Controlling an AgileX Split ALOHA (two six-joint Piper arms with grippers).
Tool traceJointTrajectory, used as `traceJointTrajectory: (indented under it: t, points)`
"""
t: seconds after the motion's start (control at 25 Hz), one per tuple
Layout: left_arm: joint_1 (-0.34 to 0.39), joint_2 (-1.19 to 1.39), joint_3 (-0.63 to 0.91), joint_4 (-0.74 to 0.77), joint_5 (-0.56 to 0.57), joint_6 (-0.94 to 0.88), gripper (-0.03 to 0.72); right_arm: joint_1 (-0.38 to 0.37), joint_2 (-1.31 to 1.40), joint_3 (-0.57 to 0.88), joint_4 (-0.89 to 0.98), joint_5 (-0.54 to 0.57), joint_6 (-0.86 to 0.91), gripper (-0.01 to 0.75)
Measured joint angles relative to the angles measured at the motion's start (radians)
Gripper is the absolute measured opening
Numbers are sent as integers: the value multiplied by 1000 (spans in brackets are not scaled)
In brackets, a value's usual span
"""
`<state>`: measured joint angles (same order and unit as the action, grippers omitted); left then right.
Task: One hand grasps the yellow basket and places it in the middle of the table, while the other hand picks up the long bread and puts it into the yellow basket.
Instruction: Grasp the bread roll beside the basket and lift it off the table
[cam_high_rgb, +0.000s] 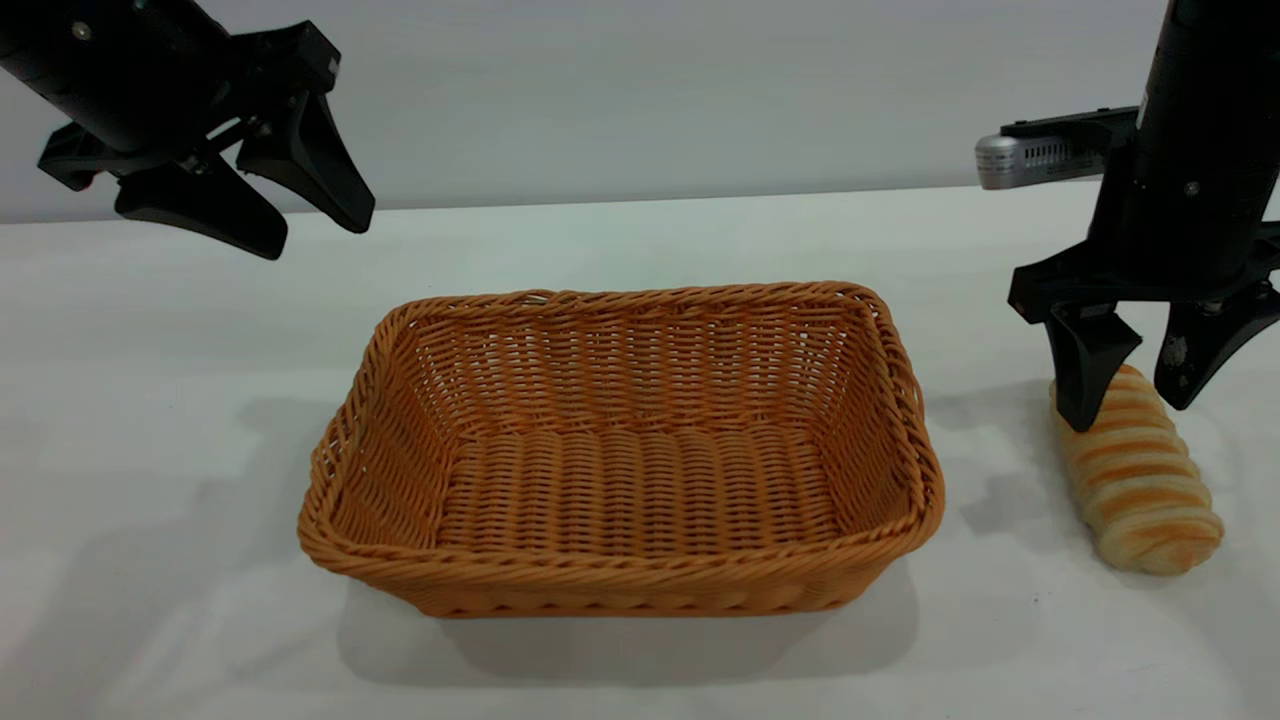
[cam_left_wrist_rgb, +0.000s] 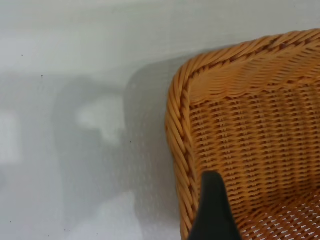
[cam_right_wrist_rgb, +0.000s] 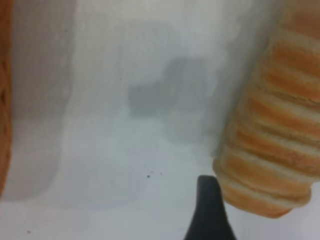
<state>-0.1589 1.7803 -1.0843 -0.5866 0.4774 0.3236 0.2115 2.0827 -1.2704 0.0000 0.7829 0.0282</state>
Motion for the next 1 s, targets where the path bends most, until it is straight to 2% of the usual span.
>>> traceJointTrajectory:
  t: [0.68, 1.0]
  points:
    - [0, 0, 0, 0, 26, 31, 582, -4, 96, -28, -41, -32, 0, 613]
    - [0, 0, 0, 0, 32, 52, 582, -52, 106, -30, -82, -32, 0, 612]
